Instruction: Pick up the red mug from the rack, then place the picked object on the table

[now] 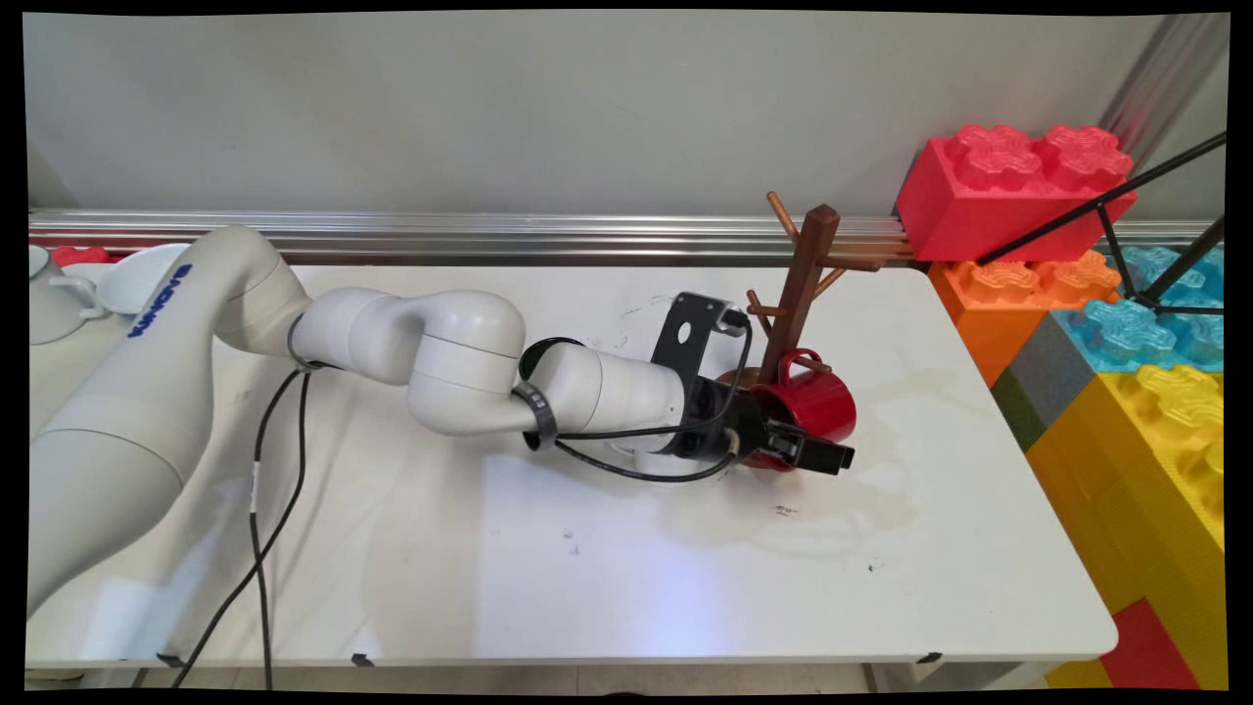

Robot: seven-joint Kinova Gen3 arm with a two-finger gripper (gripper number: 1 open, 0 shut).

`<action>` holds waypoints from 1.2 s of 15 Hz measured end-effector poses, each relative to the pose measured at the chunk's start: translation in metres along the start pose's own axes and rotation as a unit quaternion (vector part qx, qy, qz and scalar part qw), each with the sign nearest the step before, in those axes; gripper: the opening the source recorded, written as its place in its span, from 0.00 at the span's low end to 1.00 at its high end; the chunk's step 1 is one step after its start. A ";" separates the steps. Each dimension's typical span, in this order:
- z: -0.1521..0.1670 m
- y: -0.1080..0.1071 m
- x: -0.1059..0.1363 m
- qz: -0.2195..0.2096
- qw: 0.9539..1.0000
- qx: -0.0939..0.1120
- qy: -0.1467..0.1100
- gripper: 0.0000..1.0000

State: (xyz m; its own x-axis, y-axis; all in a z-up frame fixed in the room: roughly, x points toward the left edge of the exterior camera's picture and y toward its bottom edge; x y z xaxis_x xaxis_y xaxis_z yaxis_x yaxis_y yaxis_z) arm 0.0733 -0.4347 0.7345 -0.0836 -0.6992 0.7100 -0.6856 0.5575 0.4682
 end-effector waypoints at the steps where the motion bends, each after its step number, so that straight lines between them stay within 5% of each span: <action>1: 0.001 0.000 0.000 -0.001 1.000 0.002 0.001 0.00; 10: -0.005 0.000 0.002 -0.019 1.000 0.021 0.008 0.00; 18: -0.019 0.009 0.007 -0.035 0.999 0.015 0.012 0.00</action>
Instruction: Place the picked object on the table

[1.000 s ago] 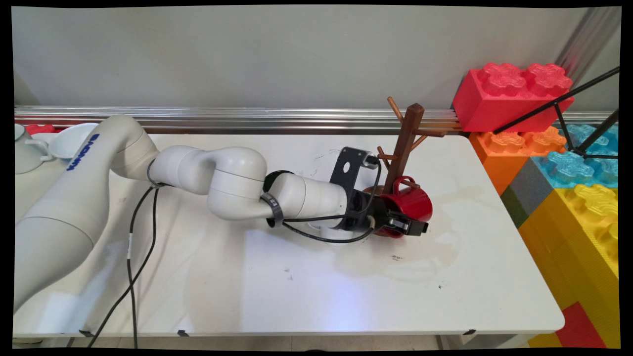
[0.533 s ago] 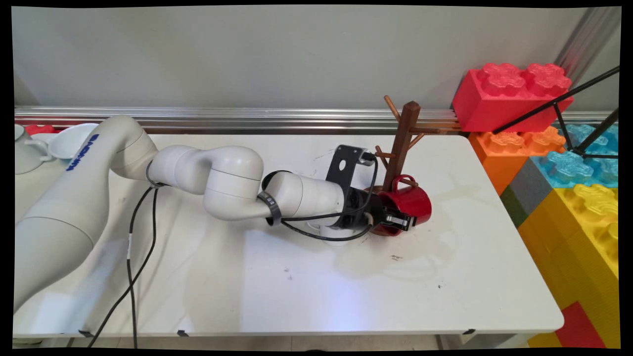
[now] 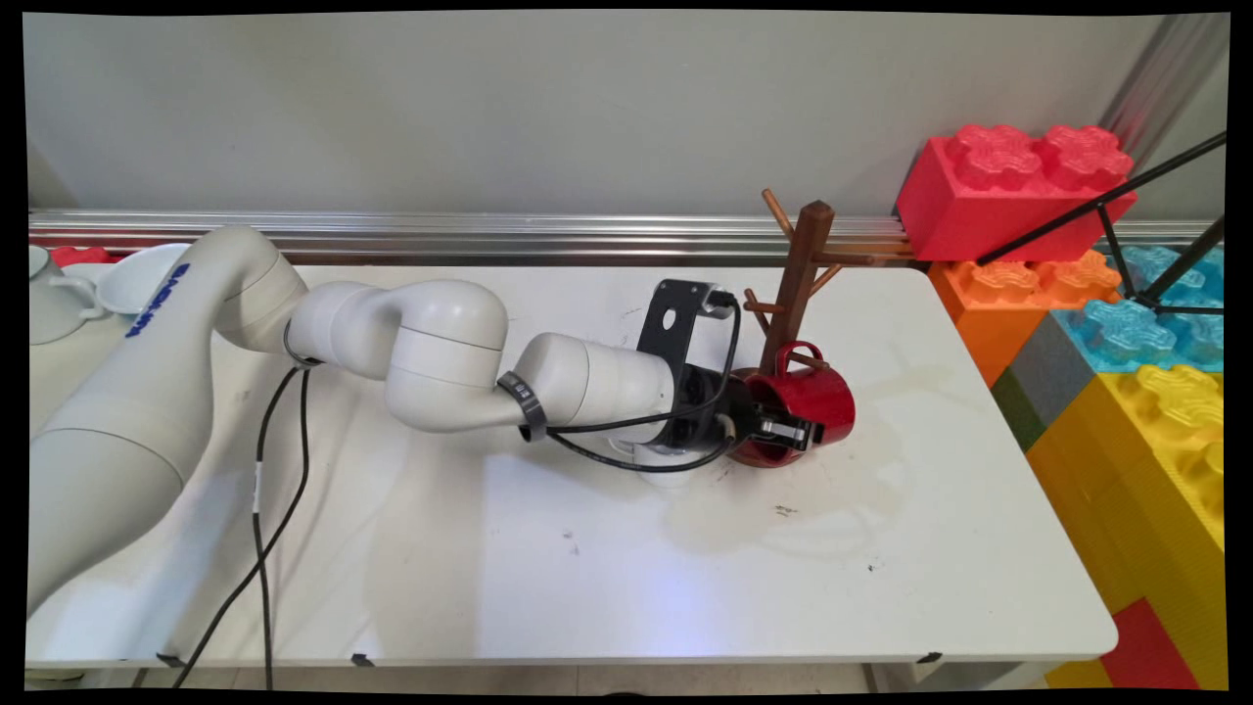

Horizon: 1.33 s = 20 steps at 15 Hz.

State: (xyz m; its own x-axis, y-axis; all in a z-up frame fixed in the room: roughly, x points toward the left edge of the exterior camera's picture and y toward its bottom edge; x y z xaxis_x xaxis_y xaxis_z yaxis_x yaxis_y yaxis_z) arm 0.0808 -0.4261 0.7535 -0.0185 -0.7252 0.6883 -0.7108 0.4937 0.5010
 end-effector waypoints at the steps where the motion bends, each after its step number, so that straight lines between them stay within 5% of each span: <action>1: -0.001 0.002 0.001 -0.001 1.000 -0.002 0.000 0.00; 20: -0.029 0.058 0.007 0.001 0.995 -0.089 -0.036 0.00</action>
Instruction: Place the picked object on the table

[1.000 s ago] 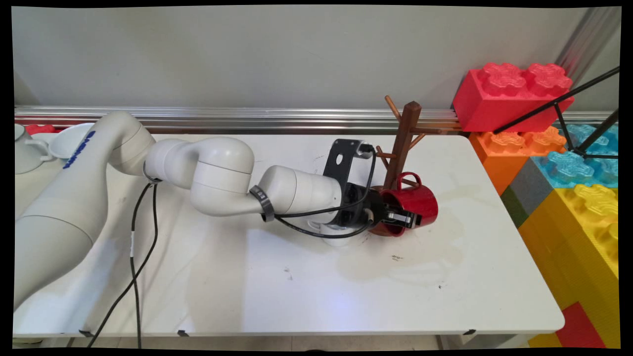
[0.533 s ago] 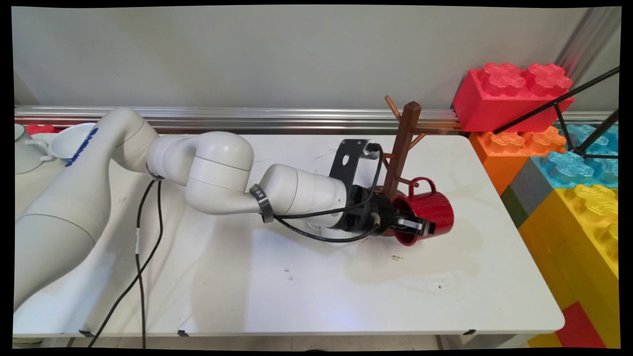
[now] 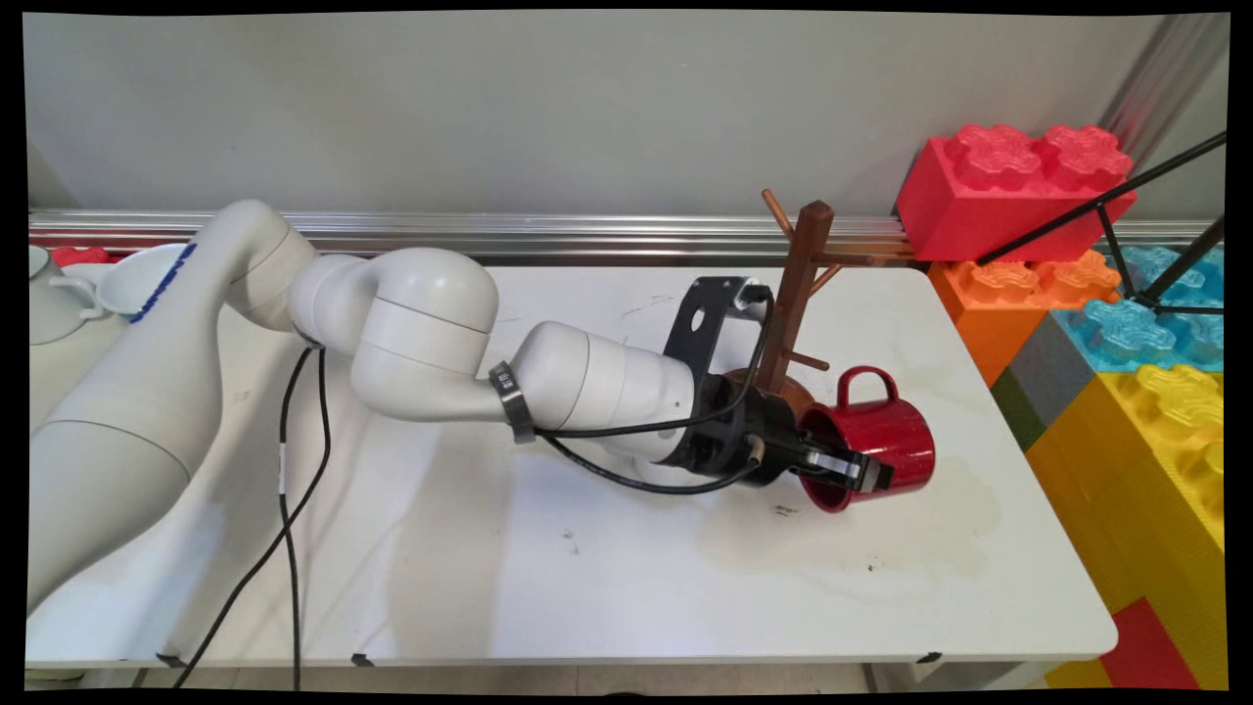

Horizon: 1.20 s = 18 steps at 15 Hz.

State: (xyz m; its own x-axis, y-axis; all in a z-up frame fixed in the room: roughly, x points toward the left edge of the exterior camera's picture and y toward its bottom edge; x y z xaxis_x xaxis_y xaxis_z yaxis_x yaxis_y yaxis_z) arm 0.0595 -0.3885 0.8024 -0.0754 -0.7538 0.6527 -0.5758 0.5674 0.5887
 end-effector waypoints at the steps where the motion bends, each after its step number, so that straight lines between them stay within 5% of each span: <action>1: -0.002 0.003 0.000 0.004 1.000 -0.002 -0.005 0.00; 10: -0.031 0.017 0.009 0.035 0.998 0.019 -0.053 0.00; 18: -0.063 0.041 0.025 0.058 0.990 0.051 -0.120 0.00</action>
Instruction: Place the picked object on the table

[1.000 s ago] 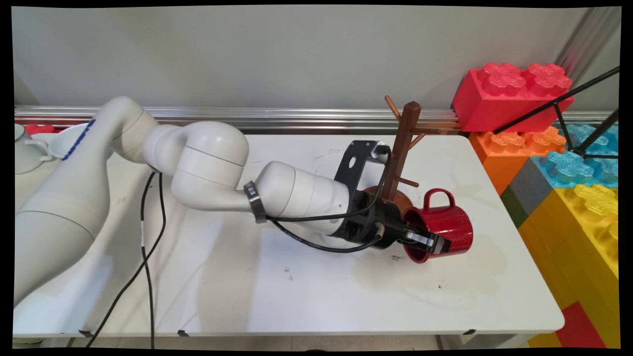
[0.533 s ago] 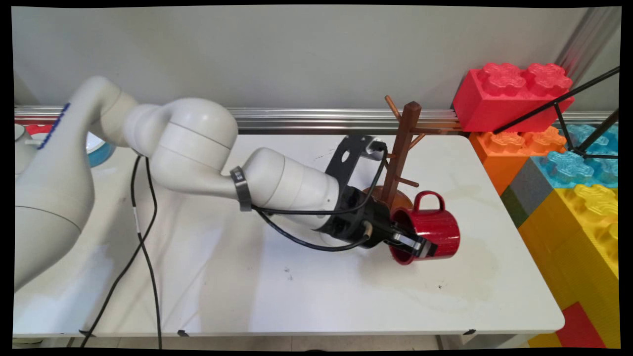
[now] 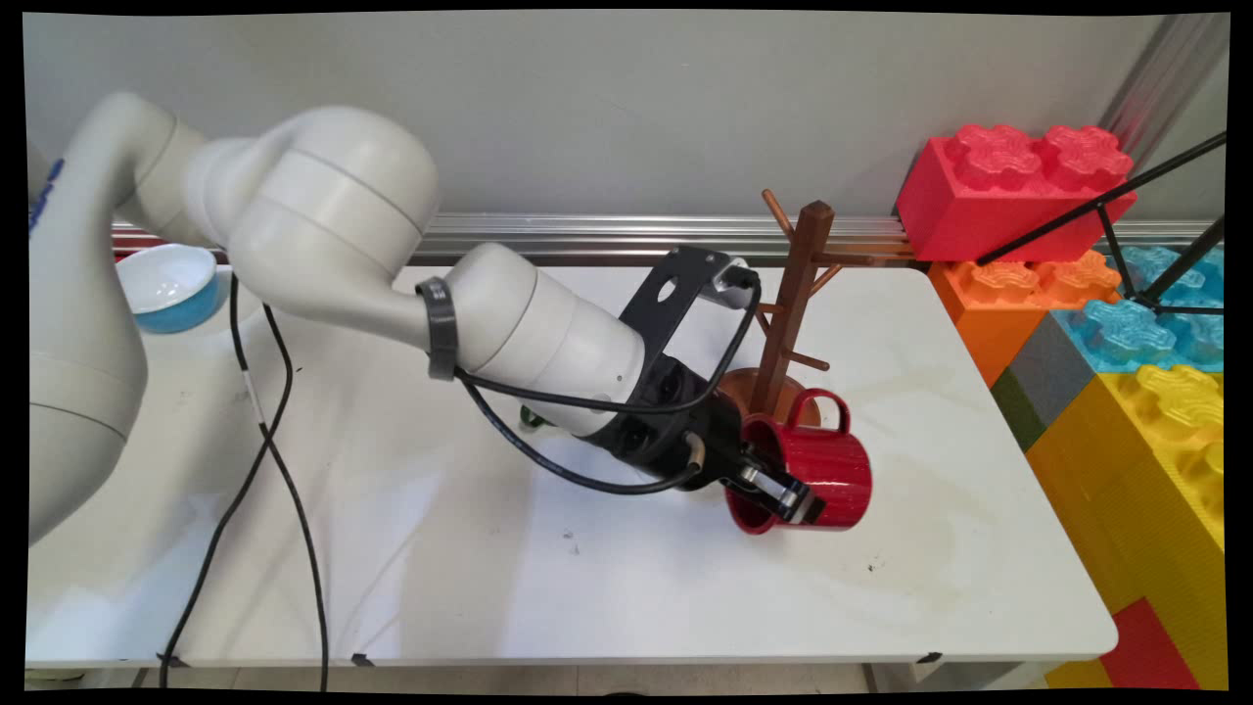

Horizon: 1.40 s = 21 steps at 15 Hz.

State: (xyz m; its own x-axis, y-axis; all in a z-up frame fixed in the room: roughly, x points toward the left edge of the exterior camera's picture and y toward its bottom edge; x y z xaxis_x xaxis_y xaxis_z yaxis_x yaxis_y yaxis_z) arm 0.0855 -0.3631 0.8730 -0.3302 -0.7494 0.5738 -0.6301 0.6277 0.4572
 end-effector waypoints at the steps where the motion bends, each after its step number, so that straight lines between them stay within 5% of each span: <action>1: -0.004 0.003 0.003 0.003 1.000 0.007 -0.009 0.00; 9: -0.049 0.035 0.025 0.033 0.993 0.070 -0.092 0.00; 16: -0.081 0.047 0.025 0.058 0.976 0.121 -0.171 0.00; 21: -0.091 0.043 0.021 0.080 0.959 0.157 -0.223 0.00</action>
State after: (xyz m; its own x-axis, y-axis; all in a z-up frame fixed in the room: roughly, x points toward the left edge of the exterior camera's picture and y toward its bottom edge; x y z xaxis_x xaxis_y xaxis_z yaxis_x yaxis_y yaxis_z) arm 0.1157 -0.3324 0.9664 -0.6641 -0.7082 0.2397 -0.7037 0.7004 0.1194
